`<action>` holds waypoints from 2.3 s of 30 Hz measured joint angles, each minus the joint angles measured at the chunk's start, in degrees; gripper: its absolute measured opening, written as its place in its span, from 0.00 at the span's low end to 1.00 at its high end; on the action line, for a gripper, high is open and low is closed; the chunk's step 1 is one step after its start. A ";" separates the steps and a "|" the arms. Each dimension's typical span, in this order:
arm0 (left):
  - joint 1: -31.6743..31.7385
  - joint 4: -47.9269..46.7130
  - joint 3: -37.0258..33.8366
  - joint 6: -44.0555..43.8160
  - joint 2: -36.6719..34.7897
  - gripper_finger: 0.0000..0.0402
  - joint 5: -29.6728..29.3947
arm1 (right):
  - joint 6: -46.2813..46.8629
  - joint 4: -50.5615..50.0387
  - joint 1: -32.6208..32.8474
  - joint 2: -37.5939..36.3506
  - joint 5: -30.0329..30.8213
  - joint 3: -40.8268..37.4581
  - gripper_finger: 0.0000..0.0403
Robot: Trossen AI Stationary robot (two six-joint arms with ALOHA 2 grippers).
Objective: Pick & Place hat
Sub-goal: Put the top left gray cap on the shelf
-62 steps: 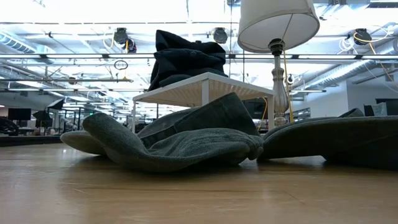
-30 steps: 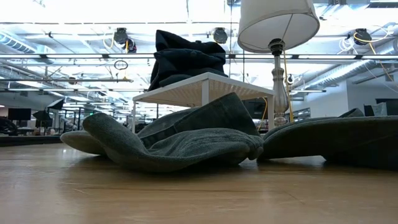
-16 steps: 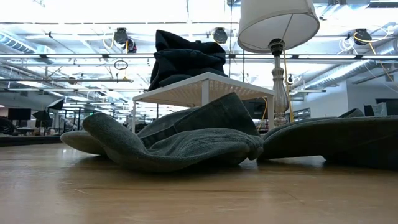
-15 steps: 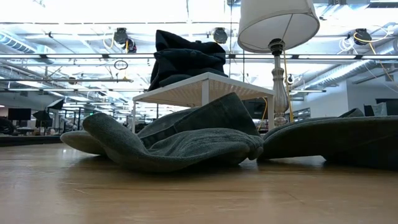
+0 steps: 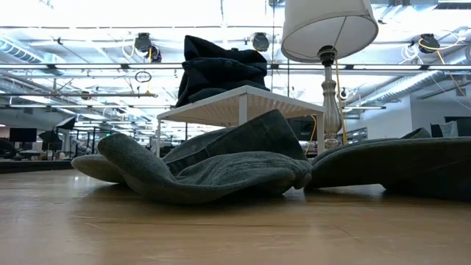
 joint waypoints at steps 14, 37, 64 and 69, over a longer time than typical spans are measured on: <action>2.45 0.99 -0.07 2.60 12.79 0.00 -5.97 | -16.17 7.38 -0.05 0.00 -0.25 0.00 0.42; 9.86 -30.74 11.65 25.03 14.63 0.00 -16.75 | -22.02 7.31 0.54 -0.02 -4.91 0.00 0.41; 4.56 -49.67 14.16 37.67 14.71 0.00 -46.72 | -24.60 7.37 0.54 -0.02 -4.73 0.01 0.41; 3.23 -50.71 14.16 39.82 14.71 0.00 -52.12 | -25.36 7.35 0.54 -0.02 -4.73 0.02 0.41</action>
